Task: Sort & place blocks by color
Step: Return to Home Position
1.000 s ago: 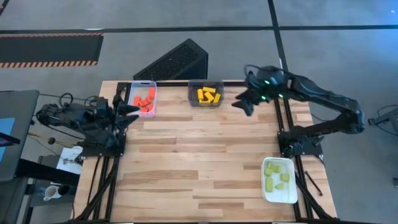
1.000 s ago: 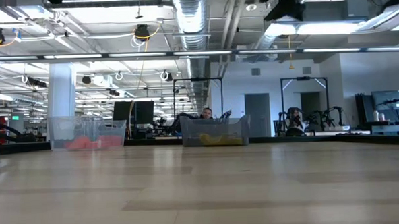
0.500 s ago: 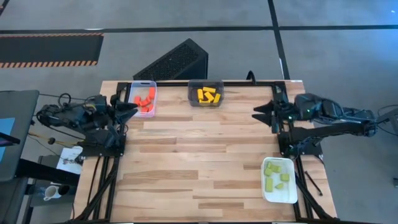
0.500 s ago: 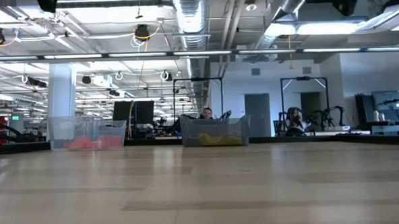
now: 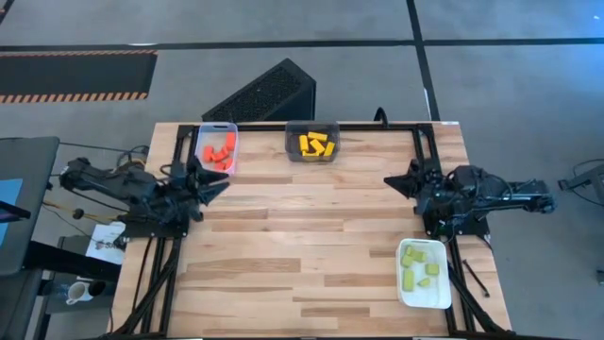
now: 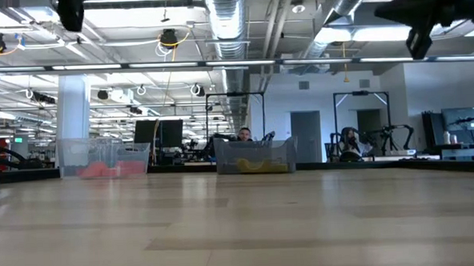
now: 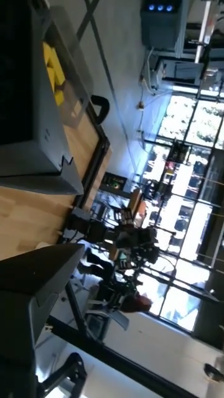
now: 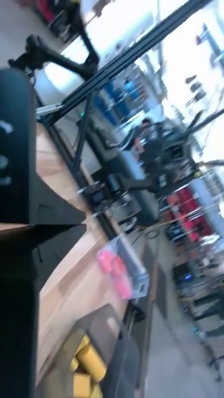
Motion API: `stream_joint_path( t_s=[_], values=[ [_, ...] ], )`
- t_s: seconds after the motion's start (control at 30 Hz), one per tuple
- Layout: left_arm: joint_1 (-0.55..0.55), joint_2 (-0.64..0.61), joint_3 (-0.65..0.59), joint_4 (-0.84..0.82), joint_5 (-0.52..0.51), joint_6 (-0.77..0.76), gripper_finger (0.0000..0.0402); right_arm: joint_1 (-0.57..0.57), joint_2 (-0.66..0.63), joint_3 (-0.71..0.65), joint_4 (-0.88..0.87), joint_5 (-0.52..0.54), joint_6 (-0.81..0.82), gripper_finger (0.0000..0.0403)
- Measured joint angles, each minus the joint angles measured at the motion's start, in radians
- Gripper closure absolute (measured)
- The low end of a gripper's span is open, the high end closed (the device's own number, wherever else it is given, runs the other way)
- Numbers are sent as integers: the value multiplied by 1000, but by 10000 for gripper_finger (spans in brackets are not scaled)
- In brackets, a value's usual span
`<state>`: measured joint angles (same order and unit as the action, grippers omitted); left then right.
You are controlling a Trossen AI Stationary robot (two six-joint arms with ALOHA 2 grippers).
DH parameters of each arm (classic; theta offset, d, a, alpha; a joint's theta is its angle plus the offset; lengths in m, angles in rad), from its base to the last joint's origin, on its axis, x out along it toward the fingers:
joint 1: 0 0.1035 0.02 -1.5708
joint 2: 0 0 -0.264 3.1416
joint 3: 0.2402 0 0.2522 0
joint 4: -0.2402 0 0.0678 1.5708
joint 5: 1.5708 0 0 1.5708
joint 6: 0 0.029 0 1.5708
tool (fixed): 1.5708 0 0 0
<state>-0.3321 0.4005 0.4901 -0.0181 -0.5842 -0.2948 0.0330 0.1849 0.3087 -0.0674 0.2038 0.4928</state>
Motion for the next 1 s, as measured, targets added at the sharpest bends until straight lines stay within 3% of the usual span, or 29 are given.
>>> stream_joint_path(
  t_s=[0.13,0.27,0.6,0.83,1.0],
  values=[
    [10,-19,-114,160,5,17,283,0,-76,-94,83,-29,-4,386],
    [36,-64,-168,181,25,17,283,-1,-153,-140,76,-42,-4,394],
    [106,-222,-201,32,66,-22,283,-3,-183,-157,-11,-41,1,395],
    [178,-228,-201,3,117,-15,283,-3,-183,-244,122,-45,19,396],
    [230,-213,-201,15,222,-26,284,-3,-182,-300,183,-46,38,399]
  ],
)
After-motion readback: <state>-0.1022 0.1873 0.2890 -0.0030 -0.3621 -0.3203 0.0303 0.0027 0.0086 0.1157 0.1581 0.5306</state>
